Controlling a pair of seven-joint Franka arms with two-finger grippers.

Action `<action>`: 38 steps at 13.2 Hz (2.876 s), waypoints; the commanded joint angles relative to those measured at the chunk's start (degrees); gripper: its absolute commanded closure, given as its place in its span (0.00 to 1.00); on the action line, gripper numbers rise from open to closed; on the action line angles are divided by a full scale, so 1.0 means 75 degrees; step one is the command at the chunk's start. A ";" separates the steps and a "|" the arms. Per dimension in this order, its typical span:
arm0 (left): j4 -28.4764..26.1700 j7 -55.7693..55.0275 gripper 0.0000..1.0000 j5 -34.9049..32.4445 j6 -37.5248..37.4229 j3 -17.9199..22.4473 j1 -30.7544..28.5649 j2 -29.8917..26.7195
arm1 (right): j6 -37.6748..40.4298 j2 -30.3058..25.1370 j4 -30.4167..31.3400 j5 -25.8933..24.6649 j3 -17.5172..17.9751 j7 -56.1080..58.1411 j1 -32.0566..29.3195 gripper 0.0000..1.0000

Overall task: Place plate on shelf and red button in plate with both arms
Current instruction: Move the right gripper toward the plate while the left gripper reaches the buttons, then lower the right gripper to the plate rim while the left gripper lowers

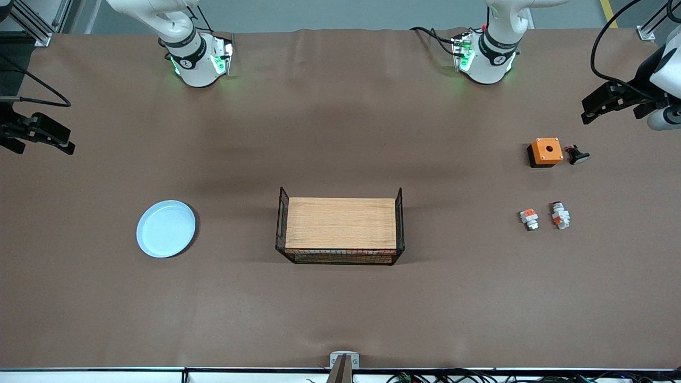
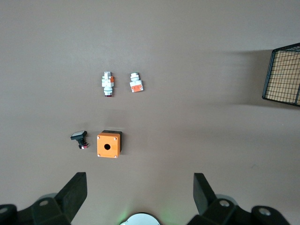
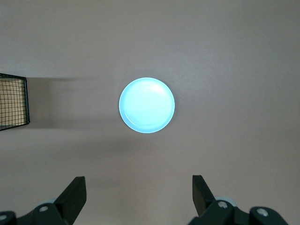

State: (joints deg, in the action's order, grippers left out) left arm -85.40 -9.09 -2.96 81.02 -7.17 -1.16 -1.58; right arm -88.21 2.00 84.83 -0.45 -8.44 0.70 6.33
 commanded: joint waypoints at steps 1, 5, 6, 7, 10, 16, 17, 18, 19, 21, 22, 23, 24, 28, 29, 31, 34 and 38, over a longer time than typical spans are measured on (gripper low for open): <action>0.0067 0.0063 0.00 -0.0015 -0.0115 0.0007 0.0002 -0.0047 | 0.0137 0.0132 -0.0318 0.0153 -0.0082 0.0059 -0.0082 0.00; 0.0067 0.0203 0.00 -0.0051 -0.0115 0.0030 -0.0173 0.0198 | 0.0125 0.0132 -0.0319 0.0142 -0.0070 0.0059 -0.0071 0.00; 0.0044 0.0344 0.00 -0.0074 -0.0103 0.0030 -0.0313 0.0339 | 0.0125 0.0132 -0.0319 0.0130 -0.0070 0.0059 -0.0071 0.00; 0.0032 0.0391 0.00 -0.0074 -0.0045 0.0030 -0.0558 0.0526 | 0.0114 0.0144 -0.0319 0.0130 -0.0070 0.0071 -0.0071 0.00; -0.0294 0.0392 0.00 -0.0132 0.0492 0.0042 -0.0911 0.0855 | 0.0125 0.0144 -0.0307 0.0060 -0.0070 0.0059 -0.0024 0.00; -0.3162 0.0450 0.00 -0.0344 0.3956 0.0030 -0.1533 0.0856 | 0.0102 0.0413 -0.0249 -0.0221 -0.0058 0.0083 0.0023 0.00; -0.3678 0.0450 0.00 -0.0483 0.4659 0.0042 -0.1568 0.0914 | 0.0171 0.0552 -0.0214 -0.0245 -0.0058 0.0094 -0.0012 0.00; -0.4031 0.0450 0.00 -0.0658 0.5200 0.0030 -0.1708 0.1007 | 0.0172 0.0844 -0.0213 -0.0257 -0.0058 0.0106 -0.0082 0.00; -0.4267 0.0450 0.00 -0.0672 0.5611 0.0030 -0.1779 0.1136 | 0.0184 0.1056 -0.0190 -0.0257 -0.0070 0.0211 -0.0141 0.00; -0.4526 0.0450 0.00 -0.0672 0.6338 0.0030 -0.2012 0.1556 | -0.0037 0.1245 0.0043 -0.0280 -0.0070 0.0562 -0.0362 0.00; -0.4620 0.0450 0.00 -0.0672 0.6702 0.0030 -0.2130 0.1791 | -0.0410 0.1350 0.0184 -0.0280 -0.0070 0.0760 -0.0491 0.00; -0.4667 0.0450 0.00 -0.0672 0.7076 0.0042 -0.2166 0.2048 | -0.0843 0.1374 0.0510 -0.0269 -0.0070 0.1076 -0.0574 0.00; -0.4679 0.0450 0.00 -0.0683 0.7440 0.0030 -0.2340 0.2341 | -0.1416 0.1374 0.0954 -0.0280 -0.0070 0.1276 -0.0668 0.00; -0.4679 0.0450 0.00 -0.0707 0.8625 0.0042 -0.2412 0.3291 | -0.3726 0.1607 0.2596 -0.0210 -0.0058 0.1360 -0.0833 0.00; -0.4679 0.0450 0.00 -0.0707 0.8801 0.0042 -0.2412 0.3397 | -0.4067 0.1817 0.2750 -0.0140 -0.0058 0.1348 -0.0833 0.00; -0.4668 0.0450 0.00 -0.0707 0.8908 0.0042 -0.2412 0.3550 | -0.4584 0.2286 0.2787 -0.0116 -0.0046 0.1255 -0.0926 0.00; -0.4668 0.0439 0.00 -0.1151 0.9061 0.0054 -0.2540 0.3691 | -0.5321 0.3036 0.2787 0.0714 -0.0058 0.1266 -0.1136 0.00; -0.4668 0.0450 0.11 -0.1176 0.9272 0.0065 -0.2565 0.3844 | -0.5968 0.3822 0.2752 0.1135 -0.0035 0.1313 -0.1313 0.01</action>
State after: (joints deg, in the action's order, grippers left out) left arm -120.58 -6.53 -10.48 149.31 -6.57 -19.89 26.54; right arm -131.86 28.67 106.19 5.13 -9.43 10.14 -2.72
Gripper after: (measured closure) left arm 0.040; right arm 0.004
